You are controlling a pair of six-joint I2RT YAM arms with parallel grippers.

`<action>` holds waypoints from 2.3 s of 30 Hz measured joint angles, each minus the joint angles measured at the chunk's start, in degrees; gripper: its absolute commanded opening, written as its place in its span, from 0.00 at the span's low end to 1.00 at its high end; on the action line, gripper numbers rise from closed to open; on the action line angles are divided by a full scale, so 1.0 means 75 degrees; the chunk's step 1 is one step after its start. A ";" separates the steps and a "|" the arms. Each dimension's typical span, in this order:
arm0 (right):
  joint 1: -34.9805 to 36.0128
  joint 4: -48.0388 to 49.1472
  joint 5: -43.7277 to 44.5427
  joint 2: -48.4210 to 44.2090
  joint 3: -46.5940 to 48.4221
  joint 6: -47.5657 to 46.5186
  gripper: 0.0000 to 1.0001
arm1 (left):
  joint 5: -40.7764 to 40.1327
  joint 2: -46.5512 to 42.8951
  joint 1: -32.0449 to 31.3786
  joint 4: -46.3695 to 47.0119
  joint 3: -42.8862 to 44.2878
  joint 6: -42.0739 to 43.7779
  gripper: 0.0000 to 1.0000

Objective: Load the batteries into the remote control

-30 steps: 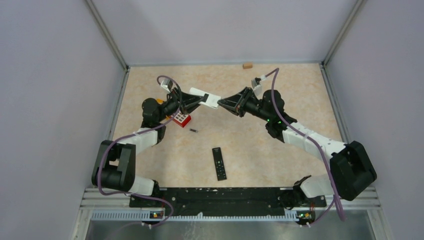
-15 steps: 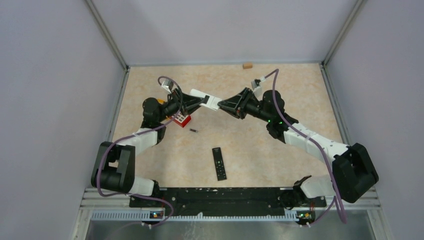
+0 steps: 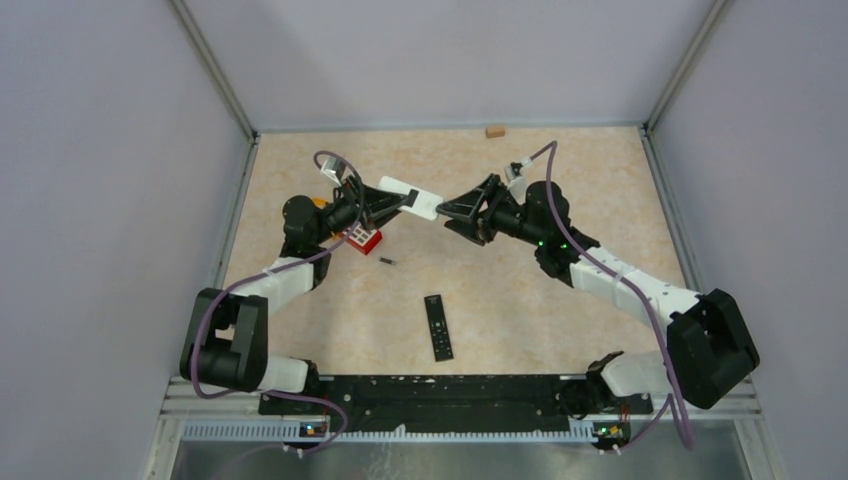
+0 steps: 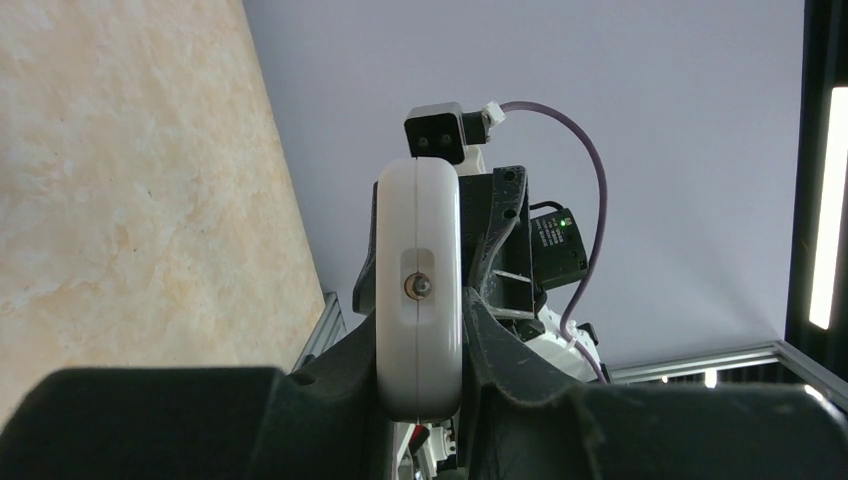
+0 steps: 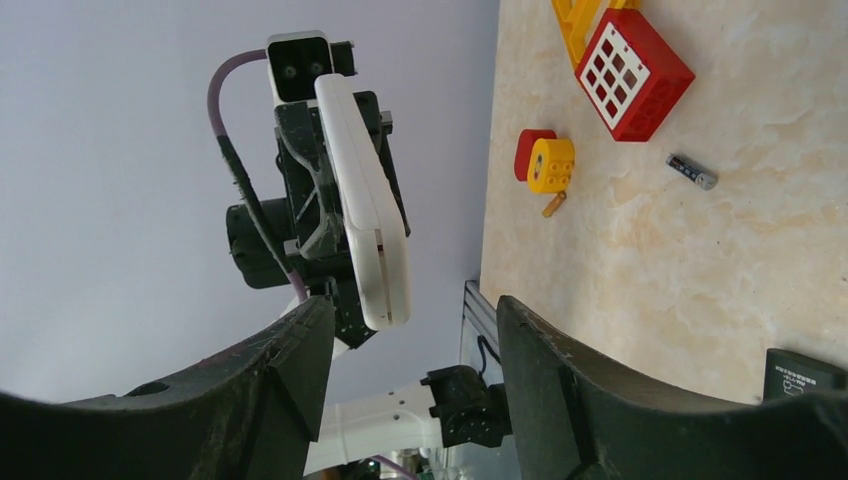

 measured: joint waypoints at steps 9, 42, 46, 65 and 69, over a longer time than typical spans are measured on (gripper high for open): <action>0.0000 0.0388 -0.0149 0.0210 0.0000 -0.0178 0.47 | 0.0073 -0.0012 0.0000 -0.0003 0.0000 0.0003 0.00; -0.0070 0.1276 -0.1122 0.0679 0.0210 -0.2422 0.65 | 0.0592 -0.0979 -0.0510 -0.3614 0.1419 0.4733 0.00; -0.0169 0.1093 -0.1565 0.0117 0.0213 -0.3258 0.73 | 0.1256 -0.1058 -0.0790 -0.3765 0.1542 0.5097 0.00; 0.0047 -0.1950 -0.4672 0.0565 0.2183 -0.7283 0.33 | 0.2296 -0.1813 -0.0906 -0.3739 0.1448 0.5552 0.00; 0.0111 -0.2259 -0.4753 0.0618 0.2267 -0.7548 0.33 | 0.2264 -0.1813 -0.0906 -0.4028 0.1448 0.5694 0.03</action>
